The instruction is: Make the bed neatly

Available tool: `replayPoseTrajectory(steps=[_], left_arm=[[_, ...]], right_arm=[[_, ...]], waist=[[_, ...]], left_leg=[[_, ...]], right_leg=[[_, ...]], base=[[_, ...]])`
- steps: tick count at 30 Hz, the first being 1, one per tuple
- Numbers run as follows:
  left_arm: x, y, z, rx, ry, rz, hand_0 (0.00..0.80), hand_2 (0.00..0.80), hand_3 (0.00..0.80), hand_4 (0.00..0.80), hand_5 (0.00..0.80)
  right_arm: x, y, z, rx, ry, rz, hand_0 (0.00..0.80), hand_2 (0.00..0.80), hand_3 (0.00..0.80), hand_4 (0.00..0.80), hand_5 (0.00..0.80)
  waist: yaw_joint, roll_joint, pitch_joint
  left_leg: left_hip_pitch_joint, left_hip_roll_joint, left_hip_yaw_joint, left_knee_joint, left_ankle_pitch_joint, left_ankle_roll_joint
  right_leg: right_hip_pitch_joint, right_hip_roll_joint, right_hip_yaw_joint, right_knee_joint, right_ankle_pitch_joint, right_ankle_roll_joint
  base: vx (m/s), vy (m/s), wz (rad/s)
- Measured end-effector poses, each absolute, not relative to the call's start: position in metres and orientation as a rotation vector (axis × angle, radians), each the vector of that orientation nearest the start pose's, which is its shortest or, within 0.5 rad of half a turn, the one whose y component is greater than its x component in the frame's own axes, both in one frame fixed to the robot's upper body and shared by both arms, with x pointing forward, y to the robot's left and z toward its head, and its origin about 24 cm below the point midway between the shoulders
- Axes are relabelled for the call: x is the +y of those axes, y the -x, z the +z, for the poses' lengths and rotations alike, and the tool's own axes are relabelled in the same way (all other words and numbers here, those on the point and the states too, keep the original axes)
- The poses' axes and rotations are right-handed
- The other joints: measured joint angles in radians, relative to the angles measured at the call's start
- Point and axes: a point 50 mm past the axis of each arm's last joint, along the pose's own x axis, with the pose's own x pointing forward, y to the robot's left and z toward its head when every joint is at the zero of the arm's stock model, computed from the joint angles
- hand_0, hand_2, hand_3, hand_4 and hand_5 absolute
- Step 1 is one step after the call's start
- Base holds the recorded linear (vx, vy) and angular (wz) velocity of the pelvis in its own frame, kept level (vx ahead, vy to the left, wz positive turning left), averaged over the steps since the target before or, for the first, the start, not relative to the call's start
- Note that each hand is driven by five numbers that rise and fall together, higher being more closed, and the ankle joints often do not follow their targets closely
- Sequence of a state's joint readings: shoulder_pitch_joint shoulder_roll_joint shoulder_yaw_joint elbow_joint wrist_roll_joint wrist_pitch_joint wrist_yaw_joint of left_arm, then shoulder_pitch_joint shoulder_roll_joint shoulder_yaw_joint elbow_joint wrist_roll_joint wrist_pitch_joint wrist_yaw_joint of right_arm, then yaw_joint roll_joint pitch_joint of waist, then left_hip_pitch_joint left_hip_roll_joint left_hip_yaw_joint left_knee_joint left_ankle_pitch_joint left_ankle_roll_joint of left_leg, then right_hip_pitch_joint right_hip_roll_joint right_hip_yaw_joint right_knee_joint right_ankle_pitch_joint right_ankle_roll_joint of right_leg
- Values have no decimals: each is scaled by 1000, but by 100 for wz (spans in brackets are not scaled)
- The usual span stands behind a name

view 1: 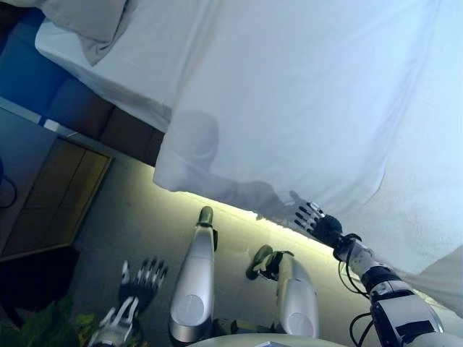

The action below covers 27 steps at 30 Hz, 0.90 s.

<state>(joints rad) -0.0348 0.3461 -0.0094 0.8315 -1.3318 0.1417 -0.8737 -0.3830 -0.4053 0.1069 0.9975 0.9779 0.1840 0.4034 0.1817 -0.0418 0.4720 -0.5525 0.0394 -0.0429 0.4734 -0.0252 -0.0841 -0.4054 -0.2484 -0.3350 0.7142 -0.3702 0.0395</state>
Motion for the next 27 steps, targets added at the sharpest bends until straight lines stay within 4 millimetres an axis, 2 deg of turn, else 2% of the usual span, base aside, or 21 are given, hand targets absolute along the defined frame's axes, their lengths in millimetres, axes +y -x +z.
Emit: replayPoseTrajectory(steps=[6, 9, 18, 27], left_arm=[[227, -235, -24, -32, 1019, -509, 0, 0, 0, 0, 0], [226, -255, 7, -119, 931, -627, 0, 0, 0, 0, 0], [211, -310, 88, -292, 808, -782, 0, 0, 0, 0, 0], [204, -336, 111, -269, 816, -775, 0, 0, 0, 0, 0]], right_arm=[[-241, -278, -47, 555, -685, 39, 0, 0, 0, 0, 0], [-242, -274, -50, 571, -693, 35, 0, 0, 0, 0, 0], [-243, -270, -54, 604, -701, 30, 0, 0, 0, 0, 0], [-246, -270, -55, 643, -675, 32, 0, 0, 0, 0, 0]], waist=[[-4, -2, -4], [-7, 0, -6], [-64, 0, -6], [-146, -12, 1]], left_leg=[[51, 3, 13, -32, 5, 6], [56, 8, 33, -30, 2, 13], [40, 23, 86, 17, -20, 38], [-46, 51, 120, 142, -76, 50]], right_leg=[[52, 1, 1, -55, 22, 11], [54, 2, 10, -65, 33, 14], [21, 11, 72, -61, 59, 31], [-79, 38, 151, 6, 64, 36]], base=[[75, 29, -4], [7, 90, -10], [42, 43, -17], [59, 46, -22]])
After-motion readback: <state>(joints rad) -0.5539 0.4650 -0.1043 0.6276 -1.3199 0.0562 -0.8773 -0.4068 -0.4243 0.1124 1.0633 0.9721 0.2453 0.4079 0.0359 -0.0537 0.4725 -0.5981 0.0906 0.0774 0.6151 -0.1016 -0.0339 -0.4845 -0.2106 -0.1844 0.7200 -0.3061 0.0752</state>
